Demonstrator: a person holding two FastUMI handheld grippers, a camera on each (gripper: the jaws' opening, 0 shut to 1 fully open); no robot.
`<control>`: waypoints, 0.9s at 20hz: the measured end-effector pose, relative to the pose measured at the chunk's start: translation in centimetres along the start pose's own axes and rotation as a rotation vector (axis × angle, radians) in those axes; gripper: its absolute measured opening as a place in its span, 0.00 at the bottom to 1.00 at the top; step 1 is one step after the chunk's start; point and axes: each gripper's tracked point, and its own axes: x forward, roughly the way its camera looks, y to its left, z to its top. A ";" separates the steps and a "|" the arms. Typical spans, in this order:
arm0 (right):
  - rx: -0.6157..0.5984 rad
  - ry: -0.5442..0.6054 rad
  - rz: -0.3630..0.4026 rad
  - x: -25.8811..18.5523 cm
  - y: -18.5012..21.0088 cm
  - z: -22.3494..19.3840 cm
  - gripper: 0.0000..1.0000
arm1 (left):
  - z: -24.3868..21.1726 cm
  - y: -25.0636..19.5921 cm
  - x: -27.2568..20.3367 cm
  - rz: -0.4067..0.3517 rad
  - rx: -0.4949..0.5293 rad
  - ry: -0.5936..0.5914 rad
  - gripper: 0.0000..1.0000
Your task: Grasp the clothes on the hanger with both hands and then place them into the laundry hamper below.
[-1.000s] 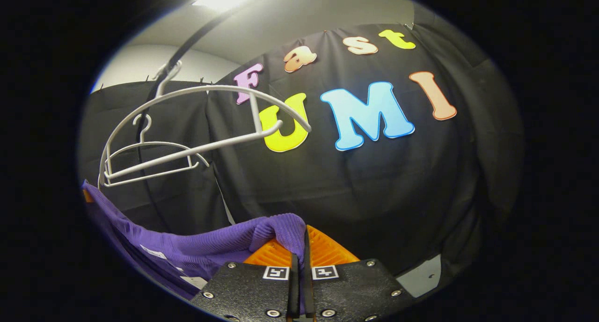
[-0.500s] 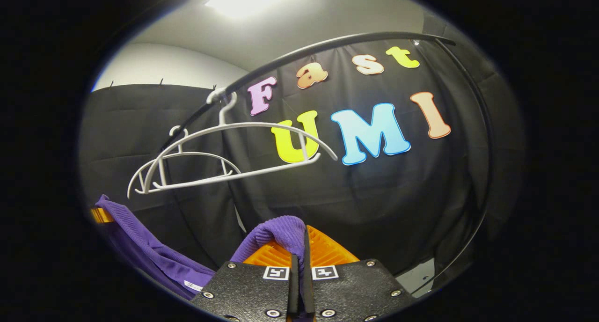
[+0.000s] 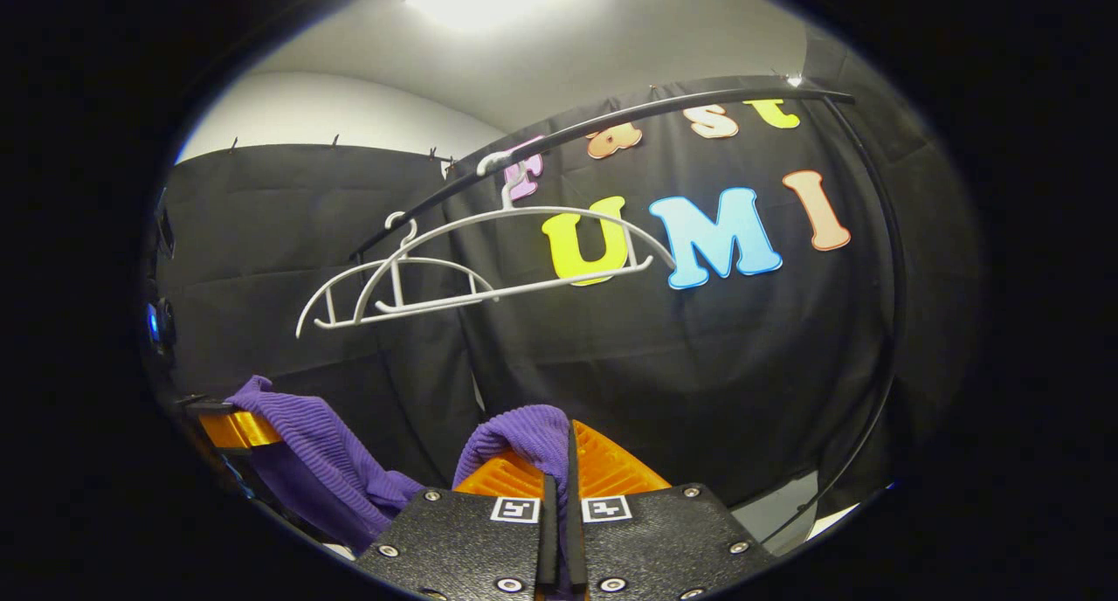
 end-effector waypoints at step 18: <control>-0.079 0.400 -0.070 -4.7 -0.3 -20.8 0.05 | -21.8 -1.9 -0.4 -0.014 -0.002 0.329 0.00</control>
